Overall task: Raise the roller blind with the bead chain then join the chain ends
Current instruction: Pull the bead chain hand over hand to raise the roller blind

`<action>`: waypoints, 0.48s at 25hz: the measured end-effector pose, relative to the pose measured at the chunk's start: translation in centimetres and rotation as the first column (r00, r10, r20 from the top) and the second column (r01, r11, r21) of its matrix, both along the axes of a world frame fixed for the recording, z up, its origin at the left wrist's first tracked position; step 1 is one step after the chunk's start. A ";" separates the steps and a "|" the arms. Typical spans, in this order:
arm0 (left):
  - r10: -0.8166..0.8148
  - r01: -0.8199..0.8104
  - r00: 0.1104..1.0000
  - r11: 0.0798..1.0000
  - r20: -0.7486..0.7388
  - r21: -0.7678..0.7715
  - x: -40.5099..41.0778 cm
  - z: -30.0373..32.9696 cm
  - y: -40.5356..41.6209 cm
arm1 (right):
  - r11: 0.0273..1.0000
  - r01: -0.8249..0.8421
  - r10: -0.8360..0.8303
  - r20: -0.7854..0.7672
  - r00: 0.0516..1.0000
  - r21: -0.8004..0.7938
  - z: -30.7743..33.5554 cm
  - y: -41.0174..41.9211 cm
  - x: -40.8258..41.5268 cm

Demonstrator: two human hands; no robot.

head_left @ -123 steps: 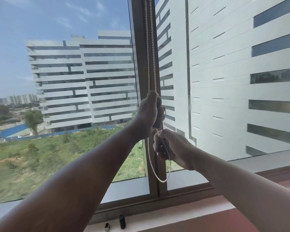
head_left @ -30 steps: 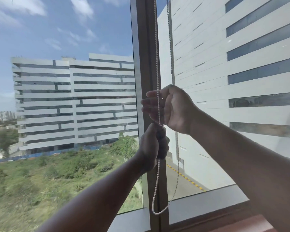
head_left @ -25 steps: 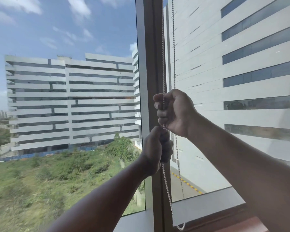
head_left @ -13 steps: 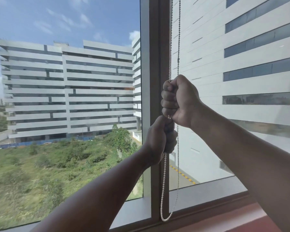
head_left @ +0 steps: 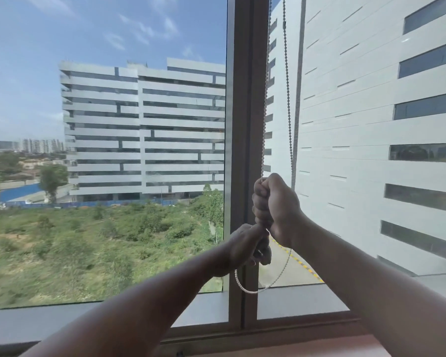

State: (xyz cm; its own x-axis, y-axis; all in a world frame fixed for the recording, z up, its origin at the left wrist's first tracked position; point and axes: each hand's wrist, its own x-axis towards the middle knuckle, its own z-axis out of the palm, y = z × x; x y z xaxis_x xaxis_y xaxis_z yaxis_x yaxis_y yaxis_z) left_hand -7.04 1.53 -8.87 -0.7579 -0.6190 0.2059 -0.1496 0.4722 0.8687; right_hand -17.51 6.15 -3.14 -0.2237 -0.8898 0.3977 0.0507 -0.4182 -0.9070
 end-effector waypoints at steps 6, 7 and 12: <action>0.075 -0.107 0.989 0.958 -0.126 -0.267 2.4 11.2 -1.6 | 0.998 -0.033 0.035 0.036 0.999 -0.045 -0.2 0.3 -0.3; 0.079 -0.130 0.950 0.979 -0.303 -0.155 2.1 13.4 -1.3 | 0.998 -0.045 0.046 0.031 0.998 -0.050 -0.2 0.3 0.0; 0.036 0.114 0.822 0.967 -0.568 0.226 -0.8 17.5 1.6 | 0.993 -0.095 0.099 0.065 0.993 -0.073 -0.2 0.5 1.9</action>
State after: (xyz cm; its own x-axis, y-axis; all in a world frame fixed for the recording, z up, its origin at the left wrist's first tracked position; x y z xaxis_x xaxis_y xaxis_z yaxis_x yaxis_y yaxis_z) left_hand -7.81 3.09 8.65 -0.5793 -0.6774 0.4534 0.4150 0.2336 0.8793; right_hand -15.58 6.67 -3.32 -0.1666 -0.8794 0.4459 0.1555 -0.4700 -0.8688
